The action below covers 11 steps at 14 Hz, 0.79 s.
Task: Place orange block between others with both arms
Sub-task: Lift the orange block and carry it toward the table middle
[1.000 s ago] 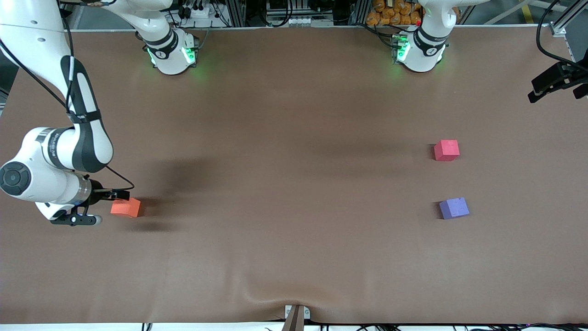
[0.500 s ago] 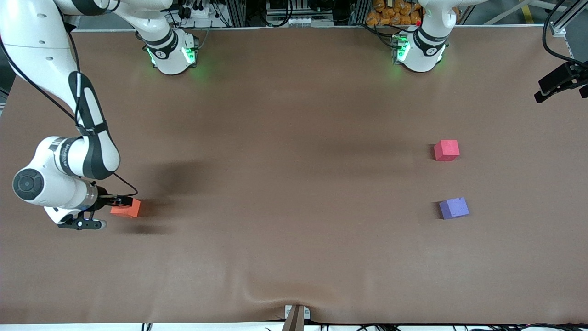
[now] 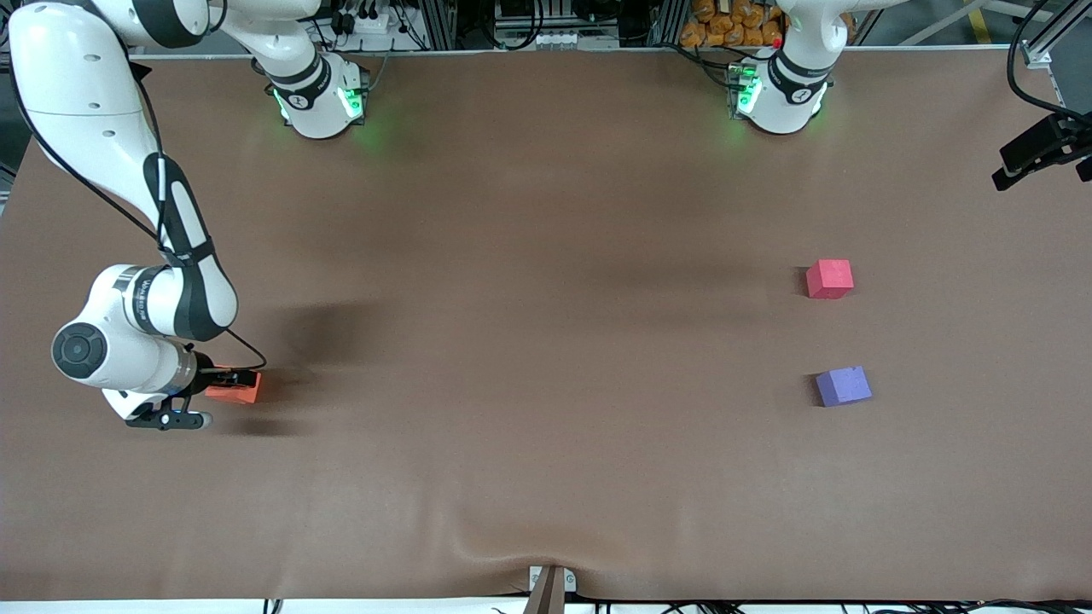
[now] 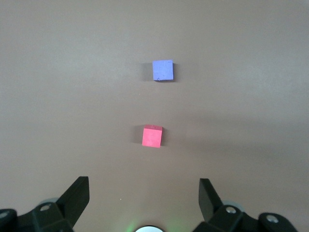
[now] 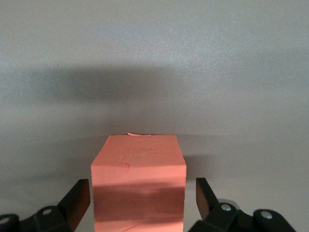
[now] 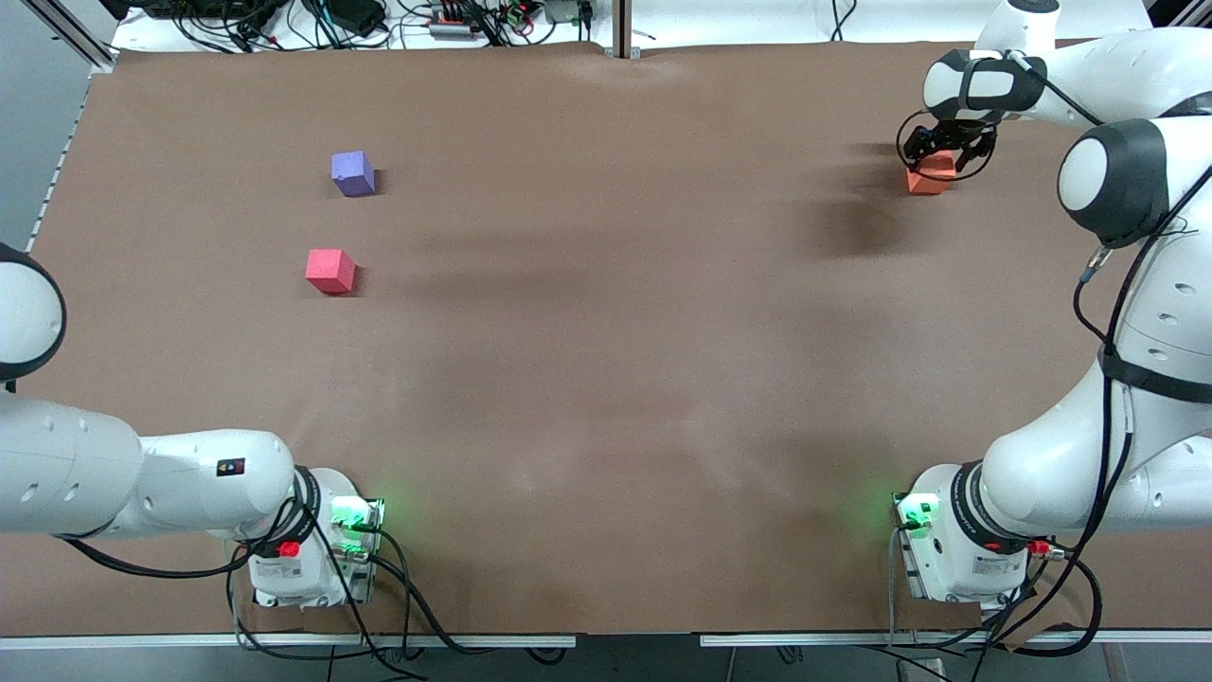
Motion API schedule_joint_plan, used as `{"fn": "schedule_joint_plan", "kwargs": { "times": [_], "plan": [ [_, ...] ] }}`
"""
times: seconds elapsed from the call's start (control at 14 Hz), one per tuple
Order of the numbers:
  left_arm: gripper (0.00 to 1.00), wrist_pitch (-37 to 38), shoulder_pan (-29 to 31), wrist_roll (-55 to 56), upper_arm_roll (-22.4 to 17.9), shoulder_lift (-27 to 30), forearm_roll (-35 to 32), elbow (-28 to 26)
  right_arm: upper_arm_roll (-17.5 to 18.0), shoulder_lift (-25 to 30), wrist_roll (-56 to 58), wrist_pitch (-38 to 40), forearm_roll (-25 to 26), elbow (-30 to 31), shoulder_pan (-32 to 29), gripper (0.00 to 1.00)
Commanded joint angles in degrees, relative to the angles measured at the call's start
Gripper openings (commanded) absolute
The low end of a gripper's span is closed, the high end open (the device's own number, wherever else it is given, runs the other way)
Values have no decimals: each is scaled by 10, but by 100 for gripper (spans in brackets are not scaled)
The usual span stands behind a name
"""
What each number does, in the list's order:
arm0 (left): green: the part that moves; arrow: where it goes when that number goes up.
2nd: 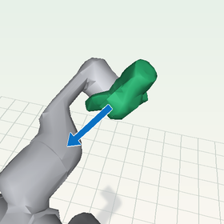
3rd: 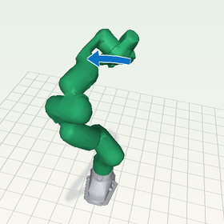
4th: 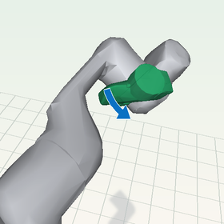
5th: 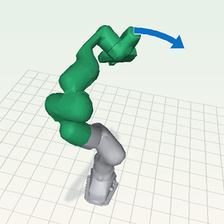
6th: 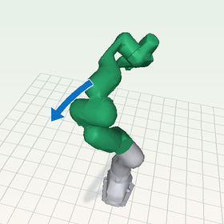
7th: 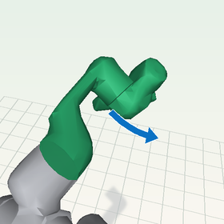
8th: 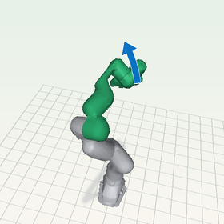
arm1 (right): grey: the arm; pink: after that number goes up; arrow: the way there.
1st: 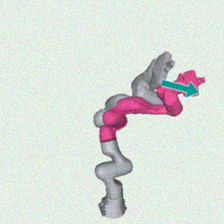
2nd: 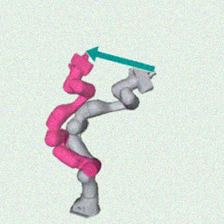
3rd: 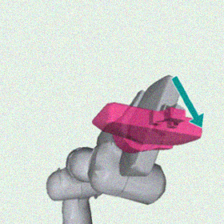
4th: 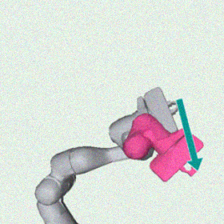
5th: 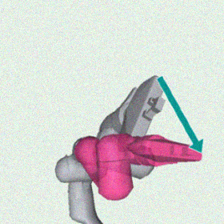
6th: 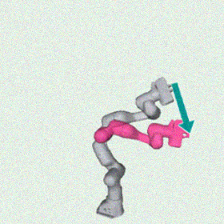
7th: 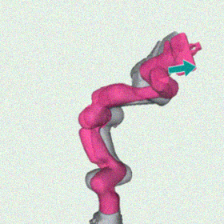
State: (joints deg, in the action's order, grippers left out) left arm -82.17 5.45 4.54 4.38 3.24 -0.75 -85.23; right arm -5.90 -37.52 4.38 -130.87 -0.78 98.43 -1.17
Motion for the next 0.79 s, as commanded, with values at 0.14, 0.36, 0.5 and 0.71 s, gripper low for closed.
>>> {"fn": "schedule_joint_plan", "kwargs": {
  "times": [0.14, 0.36, 0.5, 0.71],
  "plan": [
    [100, 6, 4, -9, 4, 4, 0, 3, 5, -4, 5, 2, 0, -10, -8, 0],
    [100, 2, 3, -9, 5, 1, 17, 3, 5, 4, 8, 7, 0, -10, -3, 0],
    [100, 0, -1, -9, 5, 1, 18, 3, 7, 29, 8, 32, 1, -10, 1, 0],
    [100, -2, -1, -9, 8, 1, 19, 2, 7, 67, 9, 74, 1, -11, 32, 0]
  ]
}}
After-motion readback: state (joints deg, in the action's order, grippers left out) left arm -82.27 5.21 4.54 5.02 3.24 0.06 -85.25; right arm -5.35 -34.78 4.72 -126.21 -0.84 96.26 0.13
